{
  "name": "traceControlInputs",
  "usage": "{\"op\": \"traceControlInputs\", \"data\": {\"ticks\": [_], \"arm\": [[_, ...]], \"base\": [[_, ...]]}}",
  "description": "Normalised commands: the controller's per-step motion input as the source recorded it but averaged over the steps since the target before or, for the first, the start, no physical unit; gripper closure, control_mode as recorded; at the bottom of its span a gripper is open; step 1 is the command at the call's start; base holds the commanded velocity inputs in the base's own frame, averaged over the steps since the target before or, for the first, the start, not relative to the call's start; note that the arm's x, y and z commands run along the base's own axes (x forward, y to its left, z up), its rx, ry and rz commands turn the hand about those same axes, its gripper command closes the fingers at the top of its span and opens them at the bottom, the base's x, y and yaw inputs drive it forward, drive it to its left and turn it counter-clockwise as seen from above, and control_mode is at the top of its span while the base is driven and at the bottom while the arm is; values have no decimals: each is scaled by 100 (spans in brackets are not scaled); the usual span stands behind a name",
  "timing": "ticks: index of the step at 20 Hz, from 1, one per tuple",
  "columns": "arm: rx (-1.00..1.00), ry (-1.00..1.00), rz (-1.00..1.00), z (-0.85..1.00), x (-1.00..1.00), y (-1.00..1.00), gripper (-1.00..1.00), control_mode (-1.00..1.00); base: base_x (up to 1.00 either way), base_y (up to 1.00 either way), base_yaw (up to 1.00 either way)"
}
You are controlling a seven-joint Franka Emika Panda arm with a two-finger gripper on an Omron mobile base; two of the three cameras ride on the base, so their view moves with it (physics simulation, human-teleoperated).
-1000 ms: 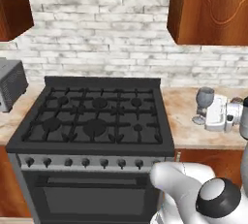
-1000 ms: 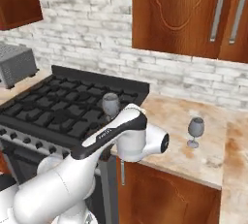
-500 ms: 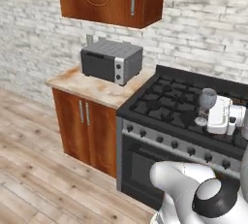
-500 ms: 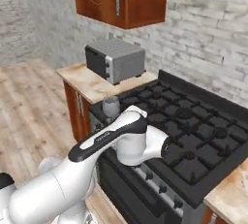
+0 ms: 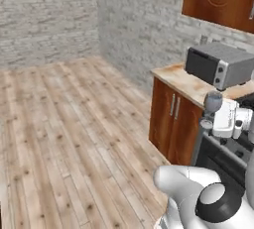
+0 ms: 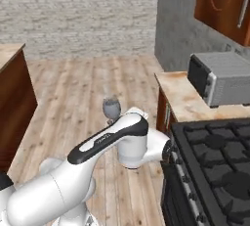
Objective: Retrieve the wine glasses from the counter and place one next to each plate.
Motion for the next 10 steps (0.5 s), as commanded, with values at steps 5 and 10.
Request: {"op": "traceControlInputs", "data": {"ticks": [5, 10], "arm": [[0, 0, 0, 0, 0, 0, 100, 100], [0, 0, 0, 0, 0, 0, 100, 100]], "base": [[65, 1, 76], [99, -1, 67]]}}
